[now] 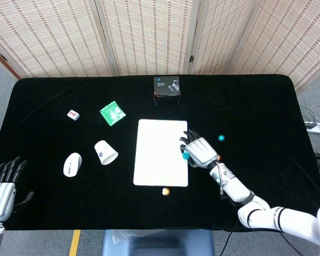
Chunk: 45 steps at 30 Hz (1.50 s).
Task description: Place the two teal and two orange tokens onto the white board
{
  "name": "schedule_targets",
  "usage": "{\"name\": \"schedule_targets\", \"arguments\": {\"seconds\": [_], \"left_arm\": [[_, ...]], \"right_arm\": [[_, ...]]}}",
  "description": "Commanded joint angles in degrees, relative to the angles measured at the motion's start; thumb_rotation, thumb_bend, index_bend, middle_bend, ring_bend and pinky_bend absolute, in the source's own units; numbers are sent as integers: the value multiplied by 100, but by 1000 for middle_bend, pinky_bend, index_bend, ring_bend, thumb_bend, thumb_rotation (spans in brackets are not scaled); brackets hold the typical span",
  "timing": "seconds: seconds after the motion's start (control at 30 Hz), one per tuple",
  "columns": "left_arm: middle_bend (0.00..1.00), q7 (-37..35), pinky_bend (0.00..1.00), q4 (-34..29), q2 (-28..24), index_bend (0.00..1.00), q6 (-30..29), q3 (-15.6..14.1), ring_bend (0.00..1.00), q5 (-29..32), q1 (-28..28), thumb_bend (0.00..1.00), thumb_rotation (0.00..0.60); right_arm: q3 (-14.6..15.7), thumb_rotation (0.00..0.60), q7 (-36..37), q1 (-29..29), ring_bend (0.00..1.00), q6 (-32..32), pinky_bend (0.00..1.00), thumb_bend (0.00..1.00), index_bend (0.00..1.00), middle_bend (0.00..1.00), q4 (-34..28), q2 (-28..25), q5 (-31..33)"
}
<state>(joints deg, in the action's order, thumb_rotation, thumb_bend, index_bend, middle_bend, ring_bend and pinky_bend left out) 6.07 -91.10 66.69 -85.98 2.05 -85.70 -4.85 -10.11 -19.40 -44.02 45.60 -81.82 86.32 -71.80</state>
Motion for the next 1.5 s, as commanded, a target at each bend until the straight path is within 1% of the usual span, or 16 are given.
{"name": "schedule_targets", "arguments": {"seconds": [0.03, 0.23, 0.4, 0.47, 0.53, 0.6, 0.63, 0.7, 0.77, 0.83, 0.9, 1.0, 1.2, 1.33, 1.37, 1.5], "left_arm": [[0, -17, 0, 16, 7, 56, -6, -1, 31, -1, 5, 329, 600], [0, -76, 0, 99, 30, 56, 26, -2, 31, 32, 11, 329, 600], [0, -158, 0, 186, 60, 56, 29, -6, 30, 63, 34, 328, 600], [0, -189, 0, 224, 71, 56, 42, -10, 31, 81, 41, 328, 600], [0, -222, 0, 258, 82, 56, 44, -14, 31, 82, 47, 329, 600], [0, -245, 0, 285, 93, 56, 39, -14, 31, 85, 54, 329, 600], [0, -256, 0, 297, 96, 56, 38, -12, 31, 91, 58, 329, 600], [0, -274, 0, 319, 101, 56, 41, -12, 31, 94, 60, 328, 600], [0, -289, 0, 331, 104, 56, 43, -14, 31, 86, 61, 328, 600], [0, -303, 0, 345, 107, 56, 42, -14, 31, 76, 60, 329, 600], [0, -312, 0, 355, 108, 56, 43, -10, 31, 77, 58, 329, 600], [0, -311, 0, 360, 122, 56, 55, -4, 31, 62, 42, 328, 600], [0, -262, 0, 330, 146, 56, 77, -9, 31, 17, 11, 328, 600], [0, -232, 0, 310, 146, 56, 69, -6, 31, 10, 8, 329, 600], [0, -210, 0, 288, 138, 56, 62, -7, 31, -5, 5, 329, 600], [0, -182, 0, 248, 120, 56, 48, -11, 30, -4, 16, 329, 600]], "right_arm": [[60, 600, -242, -207, 45, -114, 0, 442, 492, 207, 57, 306, 53], [51, 600, -535, -504, 40, -215, 0, 442, 481, 198, 269, 787, 192], [59, 600, -810, -687, 35, -237, 0, 442, 445, 181, 330, 1011, 294], [77, 600, -919, -748, 27, -242, 0, 442, 388, 170, 306, 1062, 331], [103, 600, -1025, -791, 14, -229, 0, 442, 268, 157, 268, 1081, 359], [110, 600, -1075, -805, 2, -191, 0, 442, 106, 139, 234, 1084, 390], [112, 600, -1083, -805, 0, -168, 0, 442, 53, 129, 218, 1078, 403], [100, 600, -1069, -782, 0, -77, 0, 441, 14, 118, 188, 1043, 431], [72, 600, -1024, -716, 0, 88, 0, 442, 33, 116, 192, 968, 444], [34, 600, -982, -612, 0, 262, 0, 442, 135, 116, 243, 844, 528], [-4, 600, -952, -515, 0, 380, 0, 442, 216, 116, 313, 712, 656], [-56, 600, -888, -353, 2, 475, 0, 442, 282, 119, 509, 478, 957], [-67, 600, -636, -182, 0, 311, 0, 442, 325, 128, 1128, 334, 1404], [-24, 600, -628, -155, 0, 237, 0, 442, 331, 133, 1437, 394, 1511], [-17, 600, -583, -124, 0, 159, 0, 442, 331, 133, 1643, 447, 1631], [-35, 600, -451, -122, 0, 14, 0, 443, 332, 136, 2149, 621, 1743]]}}
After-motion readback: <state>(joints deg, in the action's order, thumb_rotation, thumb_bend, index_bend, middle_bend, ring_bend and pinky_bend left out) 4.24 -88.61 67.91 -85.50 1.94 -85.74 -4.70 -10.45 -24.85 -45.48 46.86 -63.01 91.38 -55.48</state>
